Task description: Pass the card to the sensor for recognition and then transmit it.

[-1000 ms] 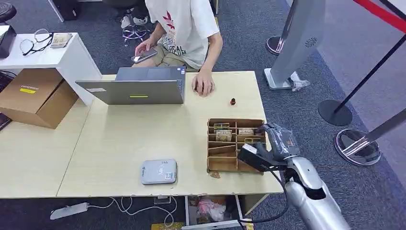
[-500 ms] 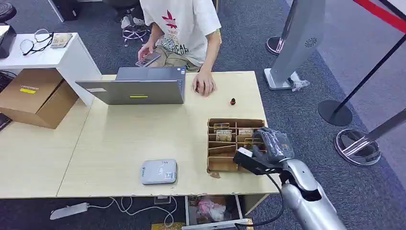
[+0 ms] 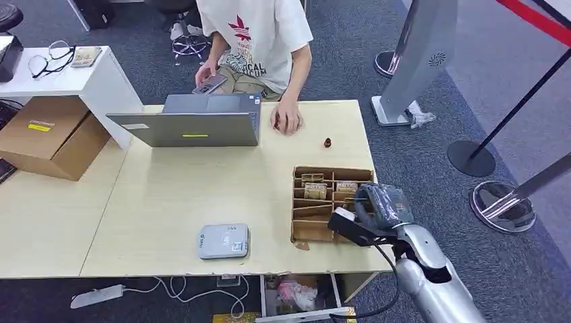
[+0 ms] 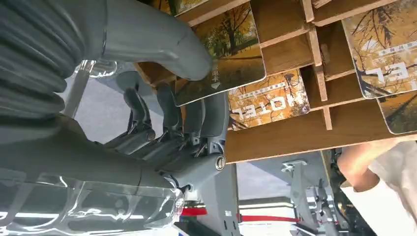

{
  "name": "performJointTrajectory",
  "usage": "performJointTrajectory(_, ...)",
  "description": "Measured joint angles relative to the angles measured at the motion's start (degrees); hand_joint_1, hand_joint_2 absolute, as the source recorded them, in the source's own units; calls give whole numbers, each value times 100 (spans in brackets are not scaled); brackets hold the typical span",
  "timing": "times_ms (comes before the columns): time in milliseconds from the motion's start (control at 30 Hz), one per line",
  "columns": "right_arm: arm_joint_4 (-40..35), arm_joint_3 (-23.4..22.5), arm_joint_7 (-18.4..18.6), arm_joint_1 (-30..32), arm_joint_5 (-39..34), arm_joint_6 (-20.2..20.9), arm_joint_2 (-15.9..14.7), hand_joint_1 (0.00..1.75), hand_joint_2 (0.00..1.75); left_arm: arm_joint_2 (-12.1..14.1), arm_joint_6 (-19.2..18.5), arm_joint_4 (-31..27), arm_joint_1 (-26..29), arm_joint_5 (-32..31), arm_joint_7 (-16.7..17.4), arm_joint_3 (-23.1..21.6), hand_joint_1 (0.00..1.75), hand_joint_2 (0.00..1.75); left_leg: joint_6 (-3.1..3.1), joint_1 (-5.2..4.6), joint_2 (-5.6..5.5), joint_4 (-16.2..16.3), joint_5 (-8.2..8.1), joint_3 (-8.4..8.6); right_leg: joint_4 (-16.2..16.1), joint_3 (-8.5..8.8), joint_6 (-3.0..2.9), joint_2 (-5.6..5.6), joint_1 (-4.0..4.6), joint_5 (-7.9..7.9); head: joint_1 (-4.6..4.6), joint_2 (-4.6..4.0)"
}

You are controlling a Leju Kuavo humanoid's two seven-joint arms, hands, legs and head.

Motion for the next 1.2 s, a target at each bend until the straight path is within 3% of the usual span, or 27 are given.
performJointTrajectory(233, -15, -20, -101, -84, -263, 247, 0, 154, 175, 15, -7, 0, 1, -9, -18, 0, 0, 0, 0, 0, 3, 0, 0, 0, 0, 1, 0, 4, 0, 1, 0, 0)
performJointTrajectory(467, -26, -55, -570, -469, -1182, 745, -28, 154, 175, 31, -9, 0, 2, -26, -57, 0, 0, 0, -1, 0, 4, 0, 4, 0, 1, 1, 0, 4, 0, 4, 0, 0)
performJointTrajectory(833, 242, -133, -986, -1302, -2412, 1519, -109, 157, 175, 31, 7, 0, 0, -46, -98, 0, 0, 0, -1, 0, 3, 2, 4, 1, 1, 1, 3, 4, 0, 6, 0, 0)
performJointTrajectory(1200, 459, -269, -1335, -1767, -3516, 1851, -111, 161, 175, 31, 11, 0, -3, -171, -109, 0, 0, 0, -1, 0, 3, 2, 4, -1, 1, 1, 4, 3, 0, 6, 0, 0)
